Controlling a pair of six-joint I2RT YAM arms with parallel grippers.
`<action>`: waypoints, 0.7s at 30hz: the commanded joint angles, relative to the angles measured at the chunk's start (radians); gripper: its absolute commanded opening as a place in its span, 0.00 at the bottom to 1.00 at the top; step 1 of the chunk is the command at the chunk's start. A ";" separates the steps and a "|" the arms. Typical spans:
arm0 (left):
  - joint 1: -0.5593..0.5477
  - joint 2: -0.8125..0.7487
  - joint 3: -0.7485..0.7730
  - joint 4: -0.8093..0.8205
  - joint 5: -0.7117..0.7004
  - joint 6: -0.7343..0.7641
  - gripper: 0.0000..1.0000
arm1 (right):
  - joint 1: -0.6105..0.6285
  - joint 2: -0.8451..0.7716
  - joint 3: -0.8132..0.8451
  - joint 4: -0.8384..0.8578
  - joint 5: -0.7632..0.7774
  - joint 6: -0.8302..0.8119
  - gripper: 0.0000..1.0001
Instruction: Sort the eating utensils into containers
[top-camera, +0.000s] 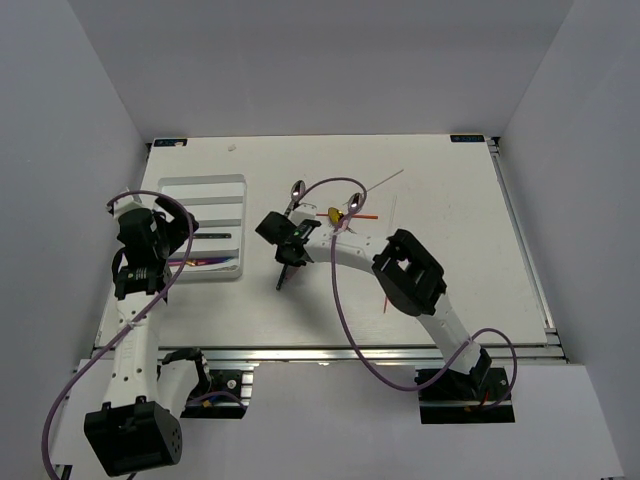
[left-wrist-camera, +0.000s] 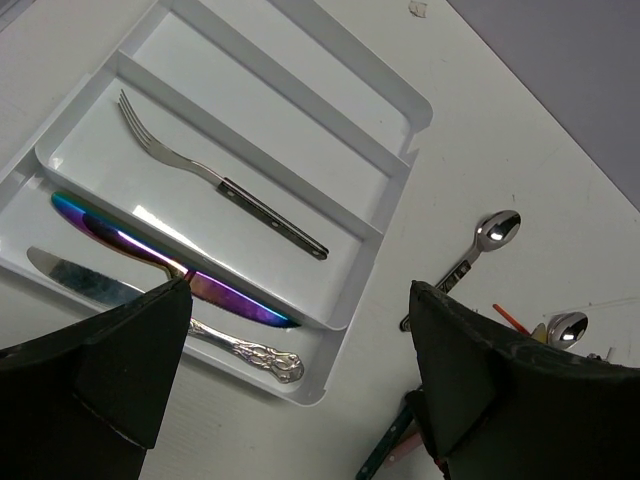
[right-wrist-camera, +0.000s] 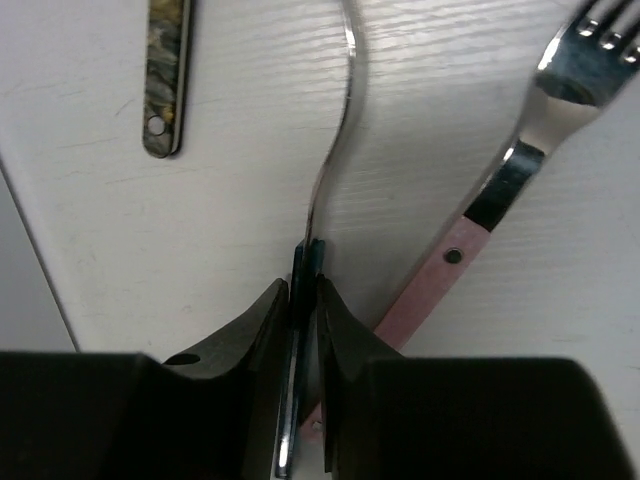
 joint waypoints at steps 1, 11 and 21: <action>-0.005 -0.005 0.002 0.022 0.020 0.011 0.98 | -0.020 -0.044 -0.078 0.069 -0.027 0.103 0.21; -0.007 0.015 -0.007 0.061 0.138 0.019 0.98 | -0.050 -0.112 -0.192 0.226 -0.085 0.077 0.00; -0.054 0.032 -0.187 0.693 0.883 -0.296 0.98 | -0.126 -0.626 -0.739 1.039 -0.521 -0.287 0.00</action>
